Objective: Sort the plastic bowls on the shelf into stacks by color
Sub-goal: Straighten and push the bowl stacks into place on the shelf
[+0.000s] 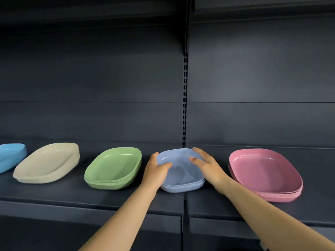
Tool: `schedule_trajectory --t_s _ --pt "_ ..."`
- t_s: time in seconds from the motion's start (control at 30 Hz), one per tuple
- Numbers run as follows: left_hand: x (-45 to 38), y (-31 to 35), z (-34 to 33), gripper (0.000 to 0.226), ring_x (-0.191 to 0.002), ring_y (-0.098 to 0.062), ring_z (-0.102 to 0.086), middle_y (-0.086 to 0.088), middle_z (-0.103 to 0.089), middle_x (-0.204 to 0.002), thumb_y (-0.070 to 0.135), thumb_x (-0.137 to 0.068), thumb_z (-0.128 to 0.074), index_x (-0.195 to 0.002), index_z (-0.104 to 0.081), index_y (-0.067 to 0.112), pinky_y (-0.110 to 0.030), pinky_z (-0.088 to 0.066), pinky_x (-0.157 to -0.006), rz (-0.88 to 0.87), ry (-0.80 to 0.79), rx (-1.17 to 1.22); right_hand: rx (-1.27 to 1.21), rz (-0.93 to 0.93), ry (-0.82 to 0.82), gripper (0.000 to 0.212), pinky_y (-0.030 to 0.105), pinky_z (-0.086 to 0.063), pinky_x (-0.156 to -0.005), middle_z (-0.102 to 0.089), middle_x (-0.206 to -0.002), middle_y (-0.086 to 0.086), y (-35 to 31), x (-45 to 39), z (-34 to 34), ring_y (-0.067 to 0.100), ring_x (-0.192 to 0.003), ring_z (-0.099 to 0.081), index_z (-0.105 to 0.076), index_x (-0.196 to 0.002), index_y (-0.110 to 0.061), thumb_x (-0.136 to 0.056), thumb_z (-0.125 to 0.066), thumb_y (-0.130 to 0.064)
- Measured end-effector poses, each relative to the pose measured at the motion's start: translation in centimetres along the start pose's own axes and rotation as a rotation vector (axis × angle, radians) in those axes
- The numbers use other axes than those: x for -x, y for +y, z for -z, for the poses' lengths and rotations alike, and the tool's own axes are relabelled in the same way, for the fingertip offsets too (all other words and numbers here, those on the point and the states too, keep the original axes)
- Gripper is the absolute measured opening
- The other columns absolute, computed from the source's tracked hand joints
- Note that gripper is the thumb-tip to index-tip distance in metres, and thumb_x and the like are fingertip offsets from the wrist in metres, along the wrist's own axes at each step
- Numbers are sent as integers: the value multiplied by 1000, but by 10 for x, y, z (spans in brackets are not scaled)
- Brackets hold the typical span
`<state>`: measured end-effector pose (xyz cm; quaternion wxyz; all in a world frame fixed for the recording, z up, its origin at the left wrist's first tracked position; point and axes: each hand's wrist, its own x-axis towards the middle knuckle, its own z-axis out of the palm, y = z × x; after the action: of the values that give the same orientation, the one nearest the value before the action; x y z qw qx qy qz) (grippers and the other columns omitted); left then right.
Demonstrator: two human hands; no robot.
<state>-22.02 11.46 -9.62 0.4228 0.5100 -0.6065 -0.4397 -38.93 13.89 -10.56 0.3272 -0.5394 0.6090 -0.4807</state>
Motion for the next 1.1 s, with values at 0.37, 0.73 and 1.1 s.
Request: schedule_trajectory --t_s 0.37,0.73,1.1 --pt "23 87 -2 66 -141 -18 -23 5 -27 -152 43 -90 -55 -146 -27 25 -34 -28 -111 -340 -226 -977 680 266 -62 57 24 -26 -109 -37 -147 -4 -61 39 110 15 -136 -34 -42 -141 -20 -89 -61 -33" --pt "119 169 -186 73 -143 -21 -19 0 -23 -154 50 -88 -53 -148 -21 25 -43 -21 -115 -548 -269 -1081 1295 239 18 67 43 -17 -115 -23 -154 -1 -41 153 341 19 -145 -11 -26 -148 -27 -90 -53 -47" --pt "216 224 -430 66 -139 -22 -25 -1 -27 -151 45 -91 -51 -147 -24 23 -39 -25 -110 -638 -408 -1028 1262 51 136 69 43 -23 -115 -25 -153 0 46 271 565 22 -144 -17 -28 -147 -26 -89 -56 -48"
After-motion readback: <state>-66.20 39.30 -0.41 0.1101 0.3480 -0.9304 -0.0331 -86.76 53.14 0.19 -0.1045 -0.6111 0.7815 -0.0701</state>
